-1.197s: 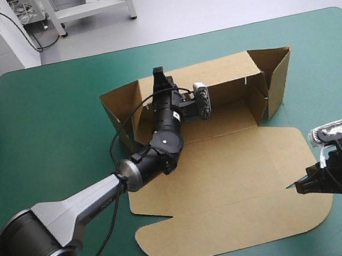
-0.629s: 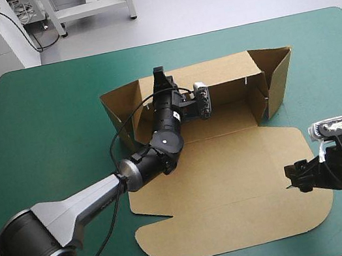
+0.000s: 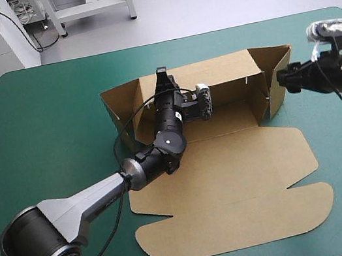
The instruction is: Fold the box
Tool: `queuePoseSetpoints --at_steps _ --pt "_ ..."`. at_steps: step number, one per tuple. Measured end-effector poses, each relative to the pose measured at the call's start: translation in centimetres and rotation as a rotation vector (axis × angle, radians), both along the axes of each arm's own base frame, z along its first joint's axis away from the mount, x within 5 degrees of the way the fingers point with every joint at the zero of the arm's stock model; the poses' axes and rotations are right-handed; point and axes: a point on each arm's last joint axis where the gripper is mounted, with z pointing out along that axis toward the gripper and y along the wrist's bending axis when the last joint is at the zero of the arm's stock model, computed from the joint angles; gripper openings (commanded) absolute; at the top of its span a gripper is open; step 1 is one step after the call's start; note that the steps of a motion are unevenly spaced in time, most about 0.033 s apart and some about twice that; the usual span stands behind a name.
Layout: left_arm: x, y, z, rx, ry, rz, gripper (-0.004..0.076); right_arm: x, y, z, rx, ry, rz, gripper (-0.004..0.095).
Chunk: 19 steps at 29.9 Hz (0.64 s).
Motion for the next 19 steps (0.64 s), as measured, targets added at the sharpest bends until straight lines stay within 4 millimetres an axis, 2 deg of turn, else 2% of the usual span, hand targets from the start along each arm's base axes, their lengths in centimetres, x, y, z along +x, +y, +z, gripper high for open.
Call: queuePoseSetpoints --at_steps 4,11,14,19 --pt "0.0 0.0 -0.1 0.002 0.0 0.001 -0.0008 5.5 -0.6 0.4 0.006 0.019 -0.002 0.0688" --pt "0.0 0.0 -0.1 0.002 -0.001 0.002 -0.0008 13.3 -1.2 1.0 0.003 0.033 0.029 0.0688" --pt "0.0 0.0 -0.1 0.002 -0.001 0.002 -0.0008 16.2 -1.4 0.4 0.002 0.057 0.046 0.0688" --pt "0.0 0.0 -0.1 0.002 -0.001 0.002 -0.0008 19.6 -2.1 -1.8 -0.036 0.119 0.035 0.0688"
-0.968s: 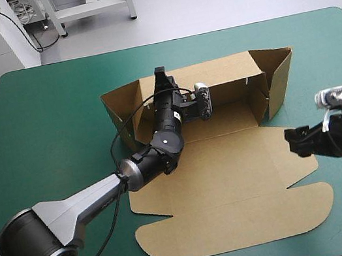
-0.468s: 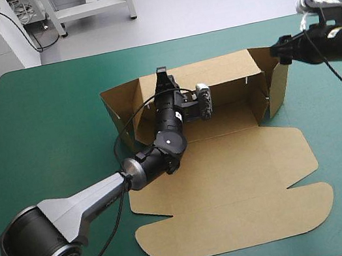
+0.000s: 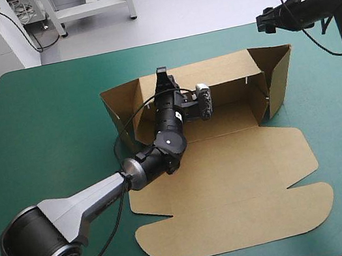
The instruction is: Fold the box
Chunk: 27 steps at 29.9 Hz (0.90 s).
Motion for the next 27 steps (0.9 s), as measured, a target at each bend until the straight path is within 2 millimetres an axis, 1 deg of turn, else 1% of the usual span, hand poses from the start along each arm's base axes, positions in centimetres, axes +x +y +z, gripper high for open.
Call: queuePoseSetpoints --at_steps 4,7,9,16,21,24,27 --pt "0.0 0.0 0.0 -0.001 0.0 0.0 -0.0008 1.7 -0.6 -2.8 -0.031 0.086 -0.021 0.0688" --pt "0.0 0.0 0.0 0.0 -0.001 0.0 -0.0008 2.3 -0.6 -4.3 -0.03 0.137 -0.017 0.0688" --pt "0.0 0.0 0.0 0.0 -0.001 0.0 -0.0008 2.5 -0.6 -5.0 -0.029 0.16 -0.014 0.0688" --pt "0.0 0.0 0.0 0.0 -0.001 0.0 -0.0008 2.0 -0.6 -5.5 -0.017 0.239 0.009 0.0688" --pt "0.0 0.0 0.0 0.001 -0.001 0.0 -0.0008 1.7 -1.0 -5.6 0.014 0.262 0.013 0.0673" --pt "0.0 0.0 0.0 0.001 -0.001 0.001 -0.0008 0.9 -0.8 -5.8 0.017 0.28 0.031 0.067" --pt "0.0 0.0 0.0 0.001 -0.001 0.001 -0.0008 -0.3 -0.6 -6.0 0.01 0.302 0.066 0.0671"
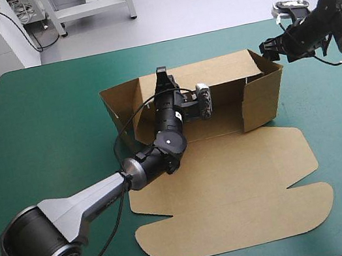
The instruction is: Fold the box
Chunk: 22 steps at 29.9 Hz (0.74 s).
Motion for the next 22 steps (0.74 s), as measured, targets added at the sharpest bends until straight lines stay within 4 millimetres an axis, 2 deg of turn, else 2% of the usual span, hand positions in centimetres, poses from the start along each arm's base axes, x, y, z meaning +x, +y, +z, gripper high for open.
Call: queuePoseSetpoints --at_steps 6,14,22 --pt "0.0 0.0 0.0 0.0 0.0 0.0 -0.0008 -2.8 0.8 -0.6 0.01 0.029 0.101 0.0671" --pt "0.0 0.0 0.0 0.0 0.0 0.0 -0.0008 -6.2 0.9 -0.7 0.013 -0.017 0.188 0.0671" --pt "0.0 0.0 0.0 0.0 0.0 0.0 -0.0008 -7.5 -0.3 -2.1 0.033 -0.059 0.332 0.067"
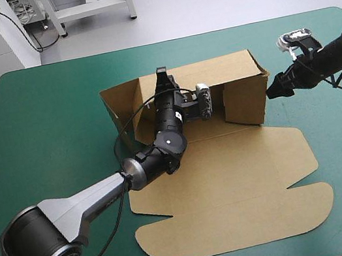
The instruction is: Fold the box
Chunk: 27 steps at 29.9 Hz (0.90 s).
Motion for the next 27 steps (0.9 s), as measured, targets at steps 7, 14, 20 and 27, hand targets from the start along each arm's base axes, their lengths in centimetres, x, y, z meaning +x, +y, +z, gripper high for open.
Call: queuePoseSetpoints --at_steps 7,14,20,27 --pt "0.0 0.0 0.0 0.0 0.0 -0.001 -0.0008 0.2 0.2 0.0 -0.036 -0.102 0.128 0.0671" --pt "0.0 0.0 0.0 0.0 0.0 -0.001 -0.0008 1.4 1.7 -1.1 0.025 -0.136 0.188 0.0662" --pt "0.0 0.0 0.0 0.0 0.0 -0.001 -0.0008 1.9 4.1 -3.5 0.047 -0.102 0.167 0.0619" --pt "0.1 0.0 0.0 0.0 0.001 -0.002 -0.0008 0.9 4.4 -5.2 0.101 -0.154 0.02 0.0584"
